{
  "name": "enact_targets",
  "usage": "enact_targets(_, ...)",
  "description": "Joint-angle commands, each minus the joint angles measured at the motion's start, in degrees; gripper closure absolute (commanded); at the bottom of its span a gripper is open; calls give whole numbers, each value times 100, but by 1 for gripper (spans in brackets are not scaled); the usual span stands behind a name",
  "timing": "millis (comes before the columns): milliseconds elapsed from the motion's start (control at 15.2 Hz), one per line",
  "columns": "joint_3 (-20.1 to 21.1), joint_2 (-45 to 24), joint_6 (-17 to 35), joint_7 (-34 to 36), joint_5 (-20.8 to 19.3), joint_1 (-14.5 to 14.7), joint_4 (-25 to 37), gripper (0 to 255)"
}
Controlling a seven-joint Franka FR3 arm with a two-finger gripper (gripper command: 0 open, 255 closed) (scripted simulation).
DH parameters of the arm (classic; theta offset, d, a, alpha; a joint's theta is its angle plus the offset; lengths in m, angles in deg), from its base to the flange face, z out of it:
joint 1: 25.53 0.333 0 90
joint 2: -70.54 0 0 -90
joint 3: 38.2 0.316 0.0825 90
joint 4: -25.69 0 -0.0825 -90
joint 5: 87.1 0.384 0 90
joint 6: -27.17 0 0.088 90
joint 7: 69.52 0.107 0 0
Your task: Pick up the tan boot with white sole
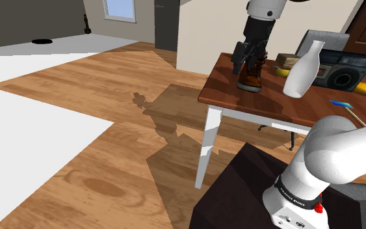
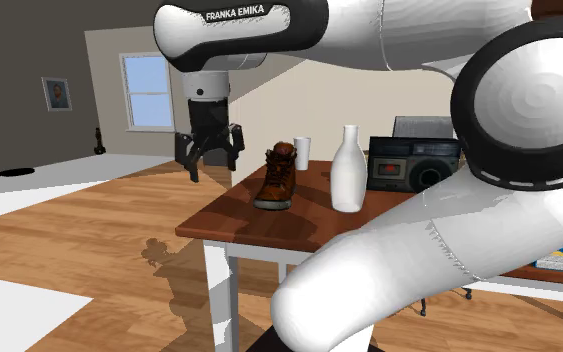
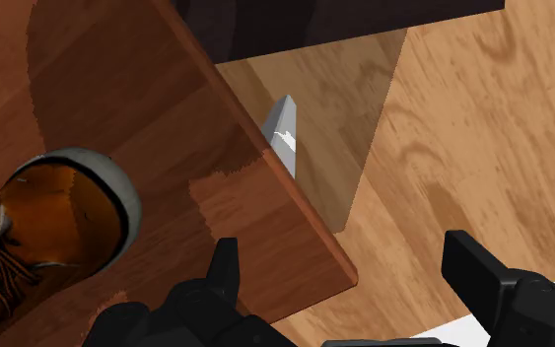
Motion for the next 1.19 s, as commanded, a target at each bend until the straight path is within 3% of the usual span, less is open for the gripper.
enact_targets(0,0,0,0,0,0,0,0,0)
enact_targets(594,-1114,-1021,128,-1078,-445,-296,988,0)
enact_targets(1122,-2082,-2253,137,-2086,-441,-397,2284,0)
